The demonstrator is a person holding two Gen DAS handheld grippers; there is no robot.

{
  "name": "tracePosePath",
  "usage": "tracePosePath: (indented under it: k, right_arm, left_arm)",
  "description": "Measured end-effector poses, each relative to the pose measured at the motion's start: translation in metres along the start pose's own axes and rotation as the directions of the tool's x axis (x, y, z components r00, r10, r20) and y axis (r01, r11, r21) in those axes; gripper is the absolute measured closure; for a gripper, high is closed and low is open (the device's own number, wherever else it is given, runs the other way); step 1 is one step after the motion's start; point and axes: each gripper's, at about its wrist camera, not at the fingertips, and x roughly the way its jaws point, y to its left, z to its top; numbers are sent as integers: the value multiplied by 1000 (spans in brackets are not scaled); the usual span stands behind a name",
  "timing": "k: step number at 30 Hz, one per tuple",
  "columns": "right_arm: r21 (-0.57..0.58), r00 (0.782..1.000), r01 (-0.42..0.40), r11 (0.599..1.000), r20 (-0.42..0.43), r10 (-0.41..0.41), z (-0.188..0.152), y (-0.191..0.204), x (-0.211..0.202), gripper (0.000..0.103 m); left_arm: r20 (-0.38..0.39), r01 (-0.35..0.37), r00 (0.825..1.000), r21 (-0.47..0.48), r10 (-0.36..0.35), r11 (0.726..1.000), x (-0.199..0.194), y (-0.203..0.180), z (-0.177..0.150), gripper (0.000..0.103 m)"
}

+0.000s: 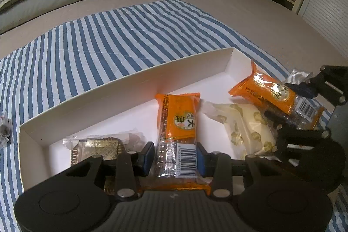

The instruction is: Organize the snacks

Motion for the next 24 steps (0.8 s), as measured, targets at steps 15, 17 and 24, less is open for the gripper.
tracePosePath:
  k: [15,17,24]
  right_arm:
    - [180,976,-214,960,71,204,13,-19,-12,56]
    - [253,976,-215,943,84,200,13,-32,-11,56]
    - [407,974,-215,888,159,163,5,-60,-20,31]
  left_arm:
    - [0,11,1000,-26,-11,1000,-2,3,-1,60]
    - [4,10,1000,-27,-9,1000,-3,3,-1,60]
    - [34,7,999,-28,-6,1000,-16,0,-1,57]
